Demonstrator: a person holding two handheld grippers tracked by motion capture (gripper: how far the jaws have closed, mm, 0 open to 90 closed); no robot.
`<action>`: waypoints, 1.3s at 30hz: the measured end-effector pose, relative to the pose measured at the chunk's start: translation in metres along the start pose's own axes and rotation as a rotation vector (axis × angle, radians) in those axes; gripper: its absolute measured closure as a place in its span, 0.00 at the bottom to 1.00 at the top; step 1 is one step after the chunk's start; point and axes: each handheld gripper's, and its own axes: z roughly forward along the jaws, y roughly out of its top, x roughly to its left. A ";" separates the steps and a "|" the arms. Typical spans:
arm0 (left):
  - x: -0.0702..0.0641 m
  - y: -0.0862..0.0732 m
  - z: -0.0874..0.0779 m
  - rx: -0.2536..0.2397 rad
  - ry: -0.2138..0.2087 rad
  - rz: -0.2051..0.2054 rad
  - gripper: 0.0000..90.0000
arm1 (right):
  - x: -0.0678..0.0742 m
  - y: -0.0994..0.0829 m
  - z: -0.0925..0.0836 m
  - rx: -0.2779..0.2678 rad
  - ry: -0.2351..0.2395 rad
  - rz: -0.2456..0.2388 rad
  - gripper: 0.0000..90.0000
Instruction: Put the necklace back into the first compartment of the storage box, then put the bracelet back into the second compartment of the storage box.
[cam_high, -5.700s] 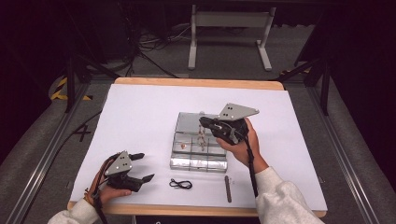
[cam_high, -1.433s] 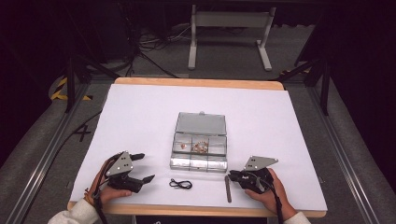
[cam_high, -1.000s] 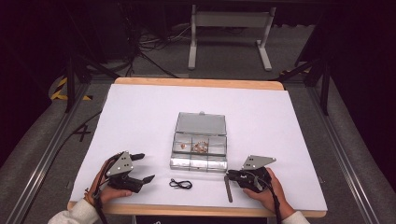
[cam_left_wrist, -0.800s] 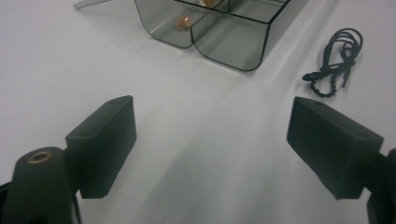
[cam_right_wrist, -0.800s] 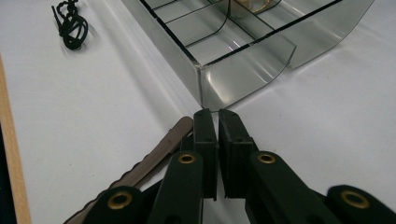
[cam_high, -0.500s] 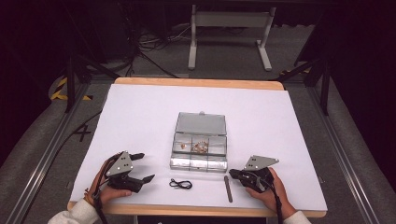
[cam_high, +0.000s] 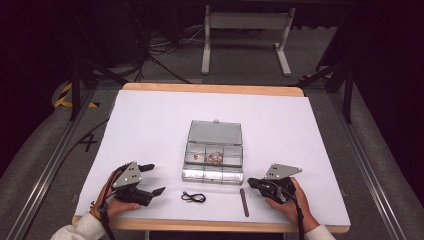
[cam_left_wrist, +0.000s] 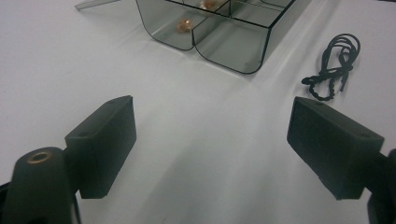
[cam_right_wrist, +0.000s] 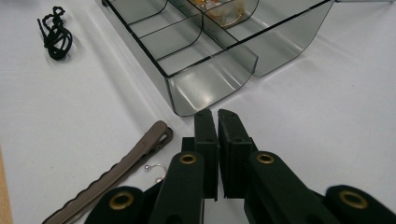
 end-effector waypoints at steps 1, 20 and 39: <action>0.000 0.000 0.000 -0.005 -0.001 0.000 0.18 | -0.001 0.000 0.000 -0.004 0.000 0.003 0.97; 0.000 0.000 0.000 0.009 0.002 -0.003 0.18 | -0.008 0.011 -0.010 -0.056 -0.028 0.000 0.97; 0.000 0.000 0.001 0.009 0.003 -0.012 0.17 | -0.020 0.043 -0.011 -0.160 -0.044 0.010 0.97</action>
